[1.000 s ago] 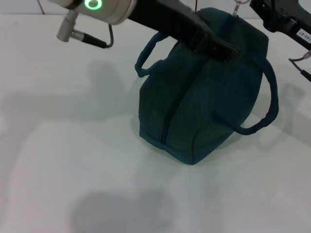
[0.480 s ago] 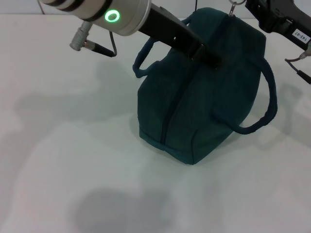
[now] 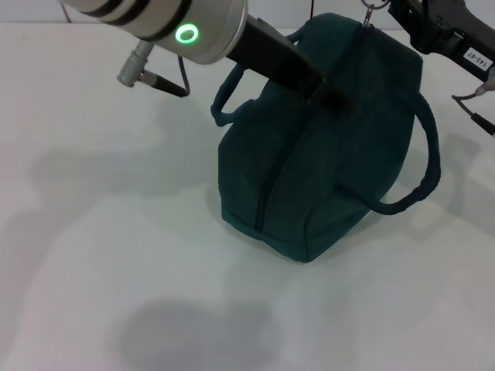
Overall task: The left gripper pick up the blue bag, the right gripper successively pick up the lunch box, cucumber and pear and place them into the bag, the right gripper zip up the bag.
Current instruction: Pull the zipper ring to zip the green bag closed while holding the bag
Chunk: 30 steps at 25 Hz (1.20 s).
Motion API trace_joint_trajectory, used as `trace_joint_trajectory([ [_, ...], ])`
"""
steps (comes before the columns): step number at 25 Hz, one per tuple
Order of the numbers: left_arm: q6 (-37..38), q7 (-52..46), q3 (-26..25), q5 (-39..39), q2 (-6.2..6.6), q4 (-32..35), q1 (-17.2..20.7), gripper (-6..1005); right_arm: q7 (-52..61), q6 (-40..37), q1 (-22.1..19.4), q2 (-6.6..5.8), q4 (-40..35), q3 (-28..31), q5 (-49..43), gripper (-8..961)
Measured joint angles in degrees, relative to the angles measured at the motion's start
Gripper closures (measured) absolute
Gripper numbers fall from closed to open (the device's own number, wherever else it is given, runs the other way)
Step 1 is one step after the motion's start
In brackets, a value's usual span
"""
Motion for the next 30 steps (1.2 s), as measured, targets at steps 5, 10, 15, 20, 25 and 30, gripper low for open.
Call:
trace_joint_trajectory([
  [5, -3.7, 2.8, 3.2, 0.3, 0.00, 0.0, 1.7, 290, 0.1, -0.1, 0.0, 0.00, 0.1, 0.0, 0.0, 810],
  [10, -5.8, 4.9, 4.6, 0.5, 0.00, 0.3, 2.4, 404, 0.3, -0.2, -0.1, 0.00, 0.2, 0.0, 0.0, 809],
  [15, -6.2, 5.0, 4.3, 0.4, 0.00, 0.1, 2.4, 510, 0.7, -0.3, -0.3, 0.00, 0.2, 0.0, -0.1, 807],
  [20, -6.2, 5.4, 4.4, 0.5, 0.03, -0.1, 2.4, 688, 0.7, -0.2, -0.3, 0.00, 0.2, 0.0, -0.1, 806],
  [25, -6.2, 6.4, 4.3, 0.4, 0.08, -0.1, 2.4, 874, 0.7, -0.2, -0.4, 0.00, 0.2, 0.0, -0.1, 804],
  [30, -6.2, 7.4, 4.3, 0.2, 0.09, -0.1, 2.4, 922, 0.7, -0.2, -0.5, 0.00, 0.2, 0.0, 0.0, 803],
])
